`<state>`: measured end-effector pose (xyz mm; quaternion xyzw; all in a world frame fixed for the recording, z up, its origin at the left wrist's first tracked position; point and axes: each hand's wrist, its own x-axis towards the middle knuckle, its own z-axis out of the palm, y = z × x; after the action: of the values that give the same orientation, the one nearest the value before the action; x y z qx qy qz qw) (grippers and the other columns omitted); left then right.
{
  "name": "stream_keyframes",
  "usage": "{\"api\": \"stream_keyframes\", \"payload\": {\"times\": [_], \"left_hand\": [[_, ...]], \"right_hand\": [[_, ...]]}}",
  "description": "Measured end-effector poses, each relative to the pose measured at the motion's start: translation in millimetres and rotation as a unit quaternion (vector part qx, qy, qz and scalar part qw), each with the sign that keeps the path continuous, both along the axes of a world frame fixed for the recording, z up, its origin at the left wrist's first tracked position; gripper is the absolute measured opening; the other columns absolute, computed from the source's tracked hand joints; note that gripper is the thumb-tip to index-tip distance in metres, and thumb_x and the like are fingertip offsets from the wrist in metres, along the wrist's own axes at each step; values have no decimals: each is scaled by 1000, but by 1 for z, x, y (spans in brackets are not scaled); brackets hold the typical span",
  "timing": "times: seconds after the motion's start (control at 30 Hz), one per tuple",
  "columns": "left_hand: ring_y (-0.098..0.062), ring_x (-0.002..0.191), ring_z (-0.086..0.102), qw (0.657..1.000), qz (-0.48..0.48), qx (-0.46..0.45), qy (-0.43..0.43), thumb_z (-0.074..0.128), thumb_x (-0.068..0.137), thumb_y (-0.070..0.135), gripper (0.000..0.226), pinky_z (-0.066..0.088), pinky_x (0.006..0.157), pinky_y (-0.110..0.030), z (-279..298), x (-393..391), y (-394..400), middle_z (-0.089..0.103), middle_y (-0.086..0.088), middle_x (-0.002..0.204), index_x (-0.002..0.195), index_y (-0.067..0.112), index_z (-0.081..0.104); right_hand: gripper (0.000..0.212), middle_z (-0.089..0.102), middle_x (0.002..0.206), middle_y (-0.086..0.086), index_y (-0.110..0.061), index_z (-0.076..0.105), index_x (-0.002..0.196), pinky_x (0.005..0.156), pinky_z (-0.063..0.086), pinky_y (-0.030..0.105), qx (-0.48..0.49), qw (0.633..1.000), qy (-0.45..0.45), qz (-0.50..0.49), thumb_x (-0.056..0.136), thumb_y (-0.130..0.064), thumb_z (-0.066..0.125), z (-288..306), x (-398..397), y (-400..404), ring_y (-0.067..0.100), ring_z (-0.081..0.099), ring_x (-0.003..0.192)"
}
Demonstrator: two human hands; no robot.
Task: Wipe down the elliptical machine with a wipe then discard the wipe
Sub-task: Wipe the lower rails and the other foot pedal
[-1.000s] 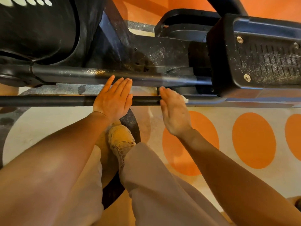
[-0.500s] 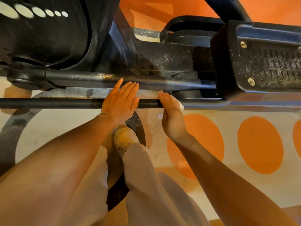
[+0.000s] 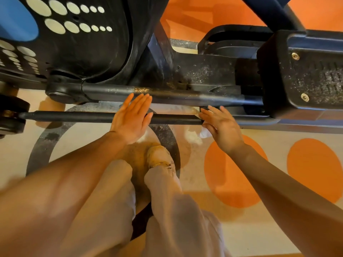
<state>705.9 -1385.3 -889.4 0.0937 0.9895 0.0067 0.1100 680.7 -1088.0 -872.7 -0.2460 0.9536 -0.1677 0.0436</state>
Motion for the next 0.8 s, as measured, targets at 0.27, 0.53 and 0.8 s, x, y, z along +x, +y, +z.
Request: {"api": "stream_keyframes", "payload": {"times": [0.27,0.53,0.8], "left_hand": [[-19,153,-2,1000,16,-12,-13,-11,92,47,74,-13,121,-38,-5,5,-21,2,-4,166,157,14,-3],[-19,153,3,999,49,-5,-2,-16,94,47,74,-9,123,-39,-14,18,-61,6,-4,166,157,13,2],[-30,139,43,985,149,41,83,20,103,38,61,21,121,-47,-25,37,-136,48,-18,147,146,0,42]], "right_hand": [[38,56,139,7,-12,55,138,119,21,28,0,997,-78,-4,102,-22,48,6,1,-1,23,46,135],[34,64,126,15,-6,62,129,103,46,44,-54,996,-71,-11,99,-14,49,8,-9,-58,35,61,116],[37,62,132,9,-12,56,135,102,41,29,-99,992,-80,-9,101,-23,50,11,-47,-174,26,58,121]]}}
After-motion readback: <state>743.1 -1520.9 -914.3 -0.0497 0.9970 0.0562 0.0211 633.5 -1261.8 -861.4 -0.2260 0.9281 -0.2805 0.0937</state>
